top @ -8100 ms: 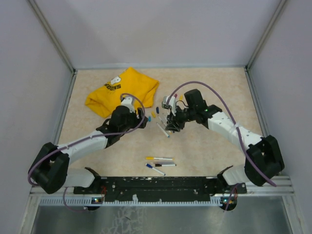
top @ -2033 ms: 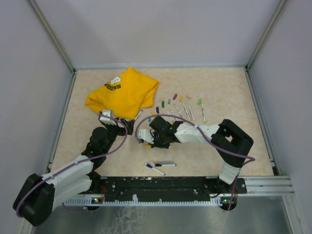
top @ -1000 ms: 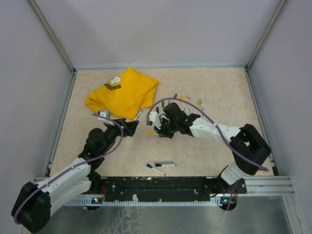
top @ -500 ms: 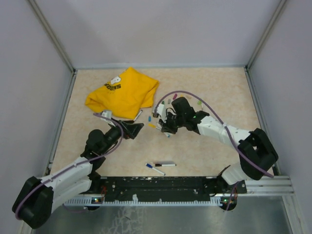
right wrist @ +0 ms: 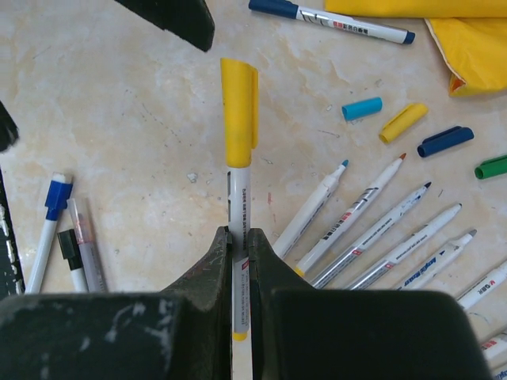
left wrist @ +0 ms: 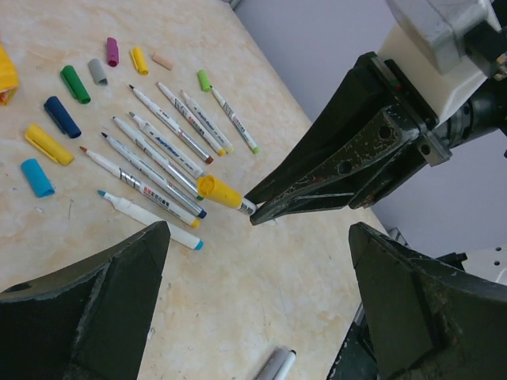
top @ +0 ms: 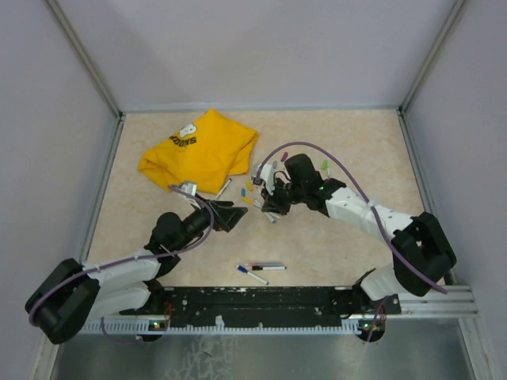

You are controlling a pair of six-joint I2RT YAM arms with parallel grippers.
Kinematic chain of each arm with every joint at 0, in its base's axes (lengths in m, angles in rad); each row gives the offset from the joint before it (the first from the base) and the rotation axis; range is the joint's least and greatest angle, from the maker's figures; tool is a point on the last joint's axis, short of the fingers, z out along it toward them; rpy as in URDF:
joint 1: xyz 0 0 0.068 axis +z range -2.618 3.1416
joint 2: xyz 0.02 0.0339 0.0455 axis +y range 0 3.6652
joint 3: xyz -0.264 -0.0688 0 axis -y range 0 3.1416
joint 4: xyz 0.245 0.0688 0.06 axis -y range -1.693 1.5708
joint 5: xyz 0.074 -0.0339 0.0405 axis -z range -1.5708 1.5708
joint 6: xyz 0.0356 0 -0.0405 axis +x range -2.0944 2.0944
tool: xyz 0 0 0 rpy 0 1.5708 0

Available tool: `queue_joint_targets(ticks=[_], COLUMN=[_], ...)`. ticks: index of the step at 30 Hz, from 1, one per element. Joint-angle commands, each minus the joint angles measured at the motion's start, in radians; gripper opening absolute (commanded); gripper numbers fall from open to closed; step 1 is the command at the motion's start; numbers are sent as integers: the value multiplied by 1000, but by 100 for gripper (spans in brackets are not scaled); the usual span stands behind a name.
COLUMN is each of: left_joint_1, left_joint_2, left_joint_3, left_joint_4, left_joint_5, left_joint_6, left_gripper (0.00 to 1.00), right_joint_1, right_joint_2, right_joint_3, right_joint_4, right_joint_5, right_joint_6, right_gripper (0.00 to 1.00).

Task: Open the pen caps
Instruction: Pick up the pen from the center of the board, then open the pen cap from the pen.

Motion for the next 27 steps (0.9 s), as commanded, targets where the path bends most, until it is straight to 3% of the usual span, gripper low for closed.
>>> queue_joint_targets(ticks=[1, 10, 13, 17, 27], left_joint_1=[-47, -81, -93, -108, -123], left_joint_2=[58, 197, 236, 283, 351], left_joint_3=[45, 108, 122, 132, 146], left_joint_4=[57, 63, 74, 106, 159], left_joint_5=[-91, -240, -260, -279, -272], left_joint_6=[-3, -110, -146, -187, -233], left_gripper=[99, 85, 73, 64, 8], right_joint_1=[-6, -6, -6, -6, -5], right_joint_2=[-50, -52, -51, -48, -32], right_joint_3=[-4, -7, -8, -11, -8], right_joint_4=[49, 58, 61, 66, 54], right_joint_5=[-33, -54, -52, -53, -79], right_joint_6=[14, 26, 28, 31, 23], right_gripper=[0, 0, 0, 0, 0])
